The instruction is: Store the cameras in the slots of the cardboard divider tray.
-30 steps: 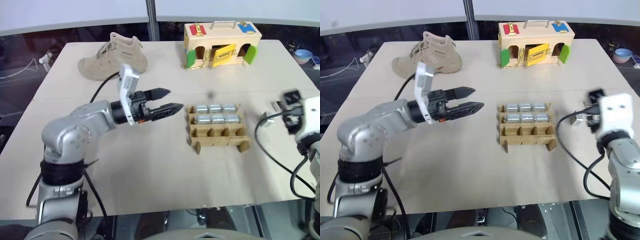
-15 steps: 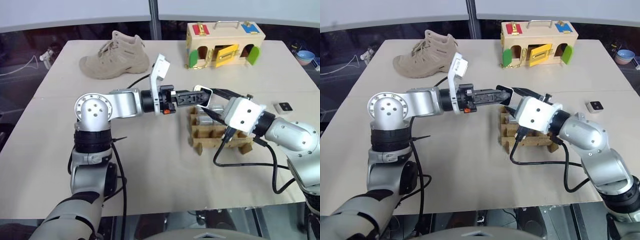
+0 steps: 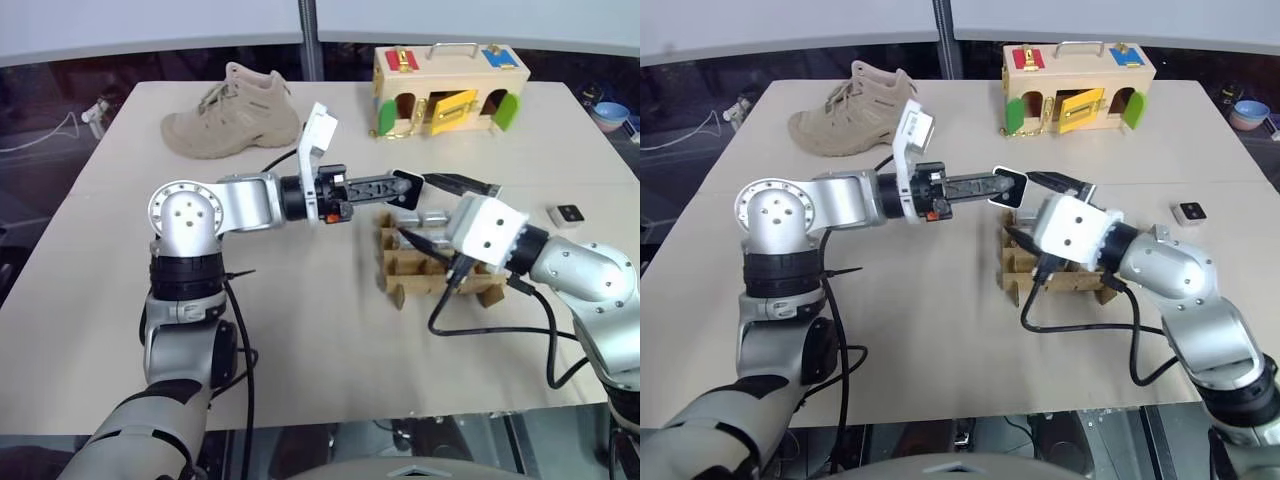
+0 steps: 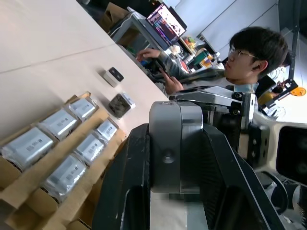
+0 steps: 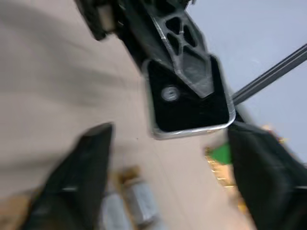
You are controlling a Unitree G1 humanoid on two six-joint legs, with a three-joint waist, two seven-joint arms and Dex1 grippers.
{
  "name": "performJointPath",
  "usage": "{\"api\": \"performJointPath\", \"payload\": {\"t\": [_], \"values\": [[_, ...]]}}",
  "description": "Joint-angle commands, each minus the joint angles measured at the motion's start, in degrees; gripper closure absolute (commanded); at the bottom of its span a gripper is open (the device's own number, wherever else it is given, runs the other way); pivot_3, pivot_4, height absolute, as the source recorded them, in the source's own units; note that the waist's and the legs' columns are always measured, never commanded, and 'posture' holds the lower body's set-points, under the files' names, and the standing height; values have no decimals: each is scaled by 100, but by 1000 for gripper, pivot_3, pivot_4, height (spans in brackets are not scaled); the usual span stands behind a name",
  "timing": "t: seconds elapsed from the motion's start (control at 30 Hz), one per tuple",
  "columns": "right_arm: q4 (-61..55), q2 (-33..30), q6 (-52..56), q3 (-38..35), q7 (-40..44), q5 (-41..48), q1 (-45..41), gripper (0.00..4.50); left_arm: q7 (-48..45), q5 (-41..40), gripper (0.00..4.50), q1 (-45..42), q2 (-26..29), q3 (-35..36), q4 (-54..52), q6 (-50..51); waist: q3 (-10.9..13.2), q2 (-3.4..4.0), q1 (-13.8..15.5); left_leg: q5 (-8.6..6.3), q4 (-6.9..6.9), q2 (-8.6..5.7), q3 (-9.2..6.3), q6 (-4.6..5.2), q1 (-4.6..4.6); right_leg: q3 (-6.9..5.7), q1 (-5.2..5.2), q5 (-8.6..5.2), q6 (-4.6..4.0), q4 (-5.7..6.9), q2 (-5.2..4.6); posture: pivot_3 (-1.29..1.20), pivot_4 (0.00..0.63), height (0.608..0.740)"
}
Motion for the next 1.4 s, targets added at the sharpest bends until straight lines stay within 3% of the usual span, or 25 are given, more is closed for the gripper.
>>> {"api": "performJointPath", "payload": {"t": [0.03, 0.1, 0.2, 0.33, 0.5, 0.7, 1.2, 1.27, 1.4], "values": [[214, -8, 533, -1479, 412, 1287, 473, 58, -991, 942, 3767, -12, 345, -722, -394, -906, 0, 0, 25, 0, 0, -1, 1, 0, -2, 0, 1, 0, 0, -3, -1, 0, 150, 740], [843, -339, 486, -2327, 1241, 2074, 658, 58, -1818, 1610, 3767, 71, 561, -1404, -476, -1550, 0, 0, 63, 0, -1, -5, 5, 1, -1, 3, 3, 0, 0, -9, -2, 0, 150, 740], [1766, -1139, 129, -2747, 2503, 2445, 579, 58, -2658, 2571, 3767, 42, 695, -2360, -274, -2377, 3, 5, 104, -19, 0, -12, 20, 33, 1, 14, 9, -6, -11, -19, -7, 0, 150, 740], [2774, -1848, 12, -2622, 3605, 2736, 94, 58, -3231, 3248, 3767, -280, 423, -2878, 244, -2832, 6, 4, 89, -25, 5, -6, 21, 43, 8, 15, 10, -14, -23, -12, 0, 0, 150, 740], [3497, -2255, -359, -2381, 4595, 2775, -324, 58, -3787, 4139, 3767, -730, 191, -3460, 889, -3329, 6, 8, 76, -25, 4, 2, 22, 44, 4, 3, 8, -2, -1, -8, 14, 0, 150, 740], [3694, -2194, -837, -2285, 4757, 2696, -512, 58, -4374, 4721, 3767, -988, 58, -3861, 1192, -3326, 8, 7, 89, -27, 9, 0, 18, 48, -1, 17, 8, -3, 5, -15, 7, 0, 150, 740], [3140, -2191, -873, -2878, 4397, 2807, 481, 58, -4739, 6228, 3767, -1037, -151, -4411, 1666, -4301, 8, 8, 102, -28, 19, -1, 16, 49, -2, 16, 5, -4, 8, -3, 4, 0, 150, 740], [3057, -2181, -786, -2963, 4227, 2800, 592, 0, -4751, 6225, 2658, -1069, -212, -4300, 1508, -4234, 8, 8, 101, -28, 19, -1, 15, 49, -1, 16, 5, -4, 8, -1, 4, 0, 150, 740], [2598, -2071, -389, -3312, 3270, 2552, 1054, 0, -4812, 5546, 1004, -1228, -183, -3547, 438, -3230, 10, 8, 100, -28, 21, 2, 12, 50, -7, 14, 2, -4, 9, 2, 4, 0, 150, 740]]}}
